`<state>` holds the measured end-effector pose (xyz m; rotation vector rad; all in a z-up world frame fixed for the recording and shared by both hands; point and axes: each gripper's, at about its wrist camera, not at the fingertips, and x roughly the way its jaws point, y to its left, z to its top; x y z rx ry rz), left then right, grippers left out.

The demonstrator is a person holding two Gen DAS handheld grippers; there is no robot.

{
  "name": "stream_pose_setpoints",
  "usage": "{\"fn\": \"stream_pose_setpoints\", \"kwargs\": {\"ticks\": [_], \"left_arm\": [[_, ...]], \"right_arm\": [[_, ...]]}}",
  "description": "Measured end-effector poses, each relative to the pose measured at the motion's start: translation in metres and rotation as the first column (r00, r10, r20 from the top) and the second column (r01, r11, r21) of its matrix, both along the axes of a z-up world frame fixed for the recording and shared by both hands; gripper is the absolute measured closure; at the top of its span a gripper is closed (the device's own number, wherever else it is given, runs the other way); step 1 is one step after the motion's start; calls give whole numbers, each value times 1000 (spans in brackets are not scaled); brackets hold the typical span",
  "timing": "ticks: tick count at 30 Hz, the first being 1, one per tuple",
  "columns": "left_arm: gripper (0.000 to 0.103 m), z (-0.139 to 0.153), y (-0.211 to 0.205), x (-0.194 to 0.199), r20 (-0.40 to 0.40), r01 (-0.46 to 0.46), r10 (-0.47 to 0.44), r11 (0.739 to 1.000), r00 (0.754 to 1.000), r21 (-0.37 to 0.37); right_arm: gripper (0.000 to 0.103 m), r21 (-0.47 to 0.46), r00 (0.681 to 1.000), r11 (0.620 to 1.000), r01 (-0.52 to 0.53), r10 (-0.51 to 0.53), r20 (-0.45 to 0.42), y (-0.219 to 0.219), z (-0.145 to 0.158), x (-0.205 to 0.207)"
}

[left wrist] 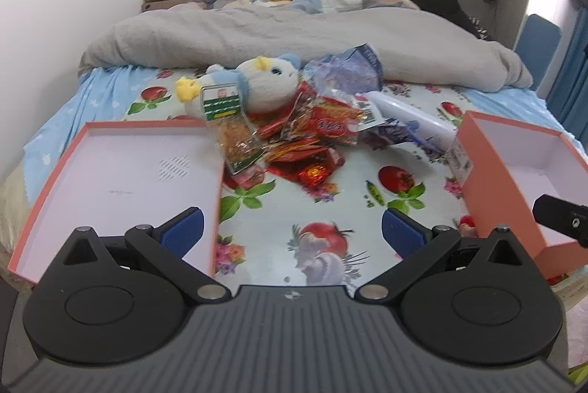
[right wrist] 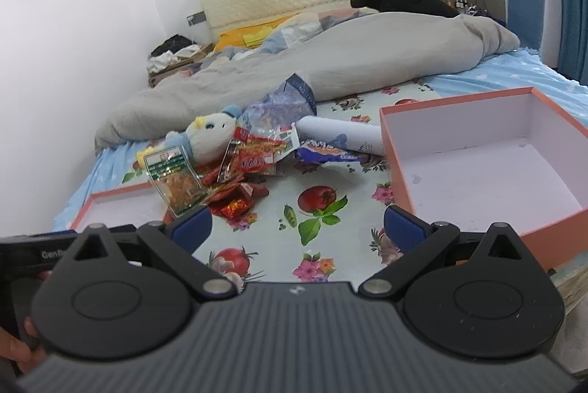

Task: Organize snacks
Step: 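Move both tools down toward the snack pile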

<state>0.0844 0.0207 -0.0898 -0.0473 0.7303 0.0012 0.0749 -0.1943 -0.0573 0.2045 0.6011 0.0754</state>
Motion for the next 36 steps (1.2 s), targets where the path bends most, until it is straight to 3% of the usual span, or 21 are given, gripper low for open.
{"fn": "stream_pose_setpoints", "kwargs": {"ticks": [7, 9, 13, 17, 30, 34, 36], "left_arm": [[0, -18, 10, 7, -20, -40, 41, 999, 999, 32], [0, -26, 14, 12, -21, -45, 46, 999, 999, 21], [0, -38, 22, 25, -8, -57, 57, 998, 998, 3], [0, -49, 29, 43, -4, -64, 64, 998, 998, -21], [0, -82, 45, 113, -22, -74, 74, 997, 997, 6], [0, -86, 58, 136, -32, -64, 62, 995, 998, -83], [0, -89, 62, 146, -32, -65, 62, 994, 998, -93]], "right_arm": [[2, -23, 997, 997, -71, 71, -5, 8, -17, 14], [10, -21, 995, 995, -96, 96, -36, 10, -21, 25], [10, -57, 992, 990, -125, 125, -6, 19, -22, 41], [10, -97, 993, 989, -115, 114, -17, 23, -28, 61], [10, -213, 994, 971, -111, 104, -43, 30, -52, 127], [10, -210, 993, 971, -111, 101, -56, 29, -55, 147], [10, -200, 992, 973, -117, 105, -71, 29, -58, 158]]}}
